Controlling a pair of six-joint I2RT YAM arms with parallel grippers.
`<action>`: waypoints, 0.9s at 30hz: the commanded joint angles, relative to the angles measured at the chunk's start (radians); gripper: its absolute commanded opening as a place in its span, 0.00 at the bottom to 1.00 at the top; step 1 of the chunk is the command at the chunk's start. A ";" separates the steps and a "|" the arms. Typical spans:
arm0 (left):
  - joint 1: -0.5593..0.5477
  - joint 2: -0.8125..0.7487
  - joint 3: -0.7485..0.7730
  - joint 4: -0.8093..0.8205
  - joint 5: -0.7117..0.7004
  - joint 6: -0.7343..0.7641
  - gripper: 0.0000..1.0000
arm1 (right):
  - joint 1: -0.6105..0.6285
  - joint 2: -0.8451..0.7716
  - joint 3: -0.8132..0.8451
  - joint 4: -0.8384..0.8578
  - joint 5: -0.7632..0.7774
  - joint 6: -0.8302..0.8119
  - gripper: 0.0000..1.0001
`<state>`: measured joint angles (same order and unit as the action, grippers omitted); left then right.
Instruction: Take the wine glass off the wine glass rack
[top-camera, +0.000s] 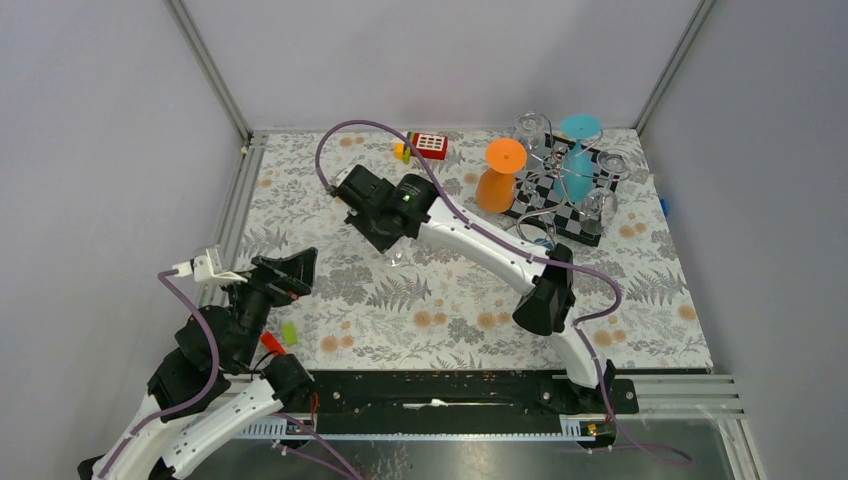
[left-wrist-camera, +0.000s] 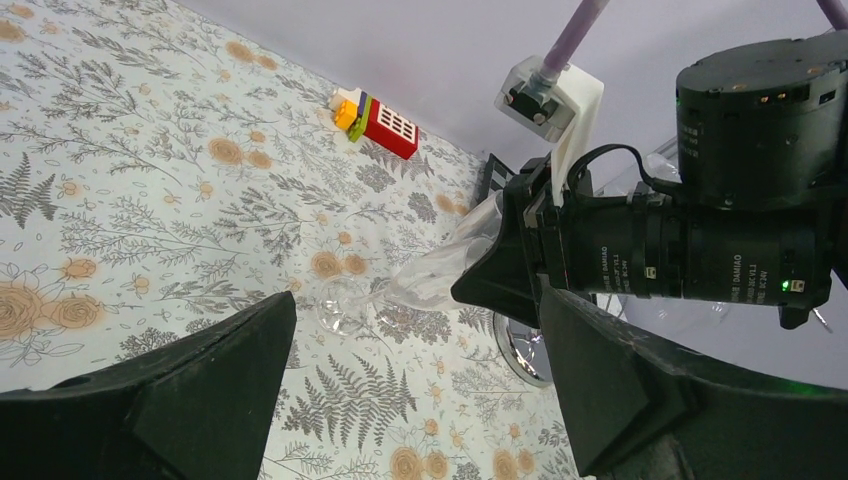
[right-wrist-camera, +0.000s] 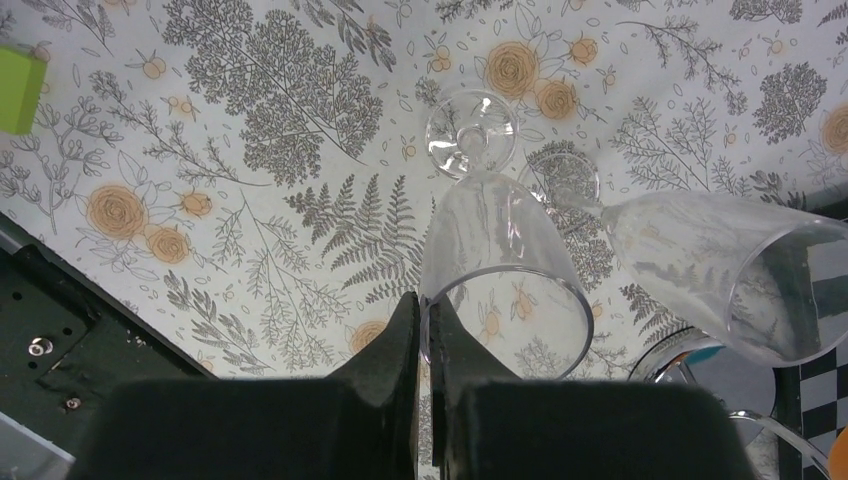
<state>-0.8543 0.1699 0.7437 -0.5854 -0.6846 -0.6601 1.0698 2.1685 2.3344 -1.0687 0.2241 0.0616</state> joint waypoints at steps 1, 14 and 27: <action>-0.002 -0.013 0.001 0.008 -0.030 0.006 0.99 | -0.013 0.018 0.088 -0.031 -0.012 0.001 0.05; -0.002 -0.081 -0.027 0.021 -0.073 -0.004 0.99 | -0.050 0.050 0.103 -0.049 0.001 0.029 0.17; -0.003 -0.030 -0.010 0.025 -0.064 0.005 0.99 | -0.077 0.056 0.168 0.039 0.054 0.085 0.40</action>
<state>-0.8543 0.1116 0.7193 -0.5961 -0.7380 -0.6636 1.0023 2.2459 2.4538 -1.0782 0.2531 0.1158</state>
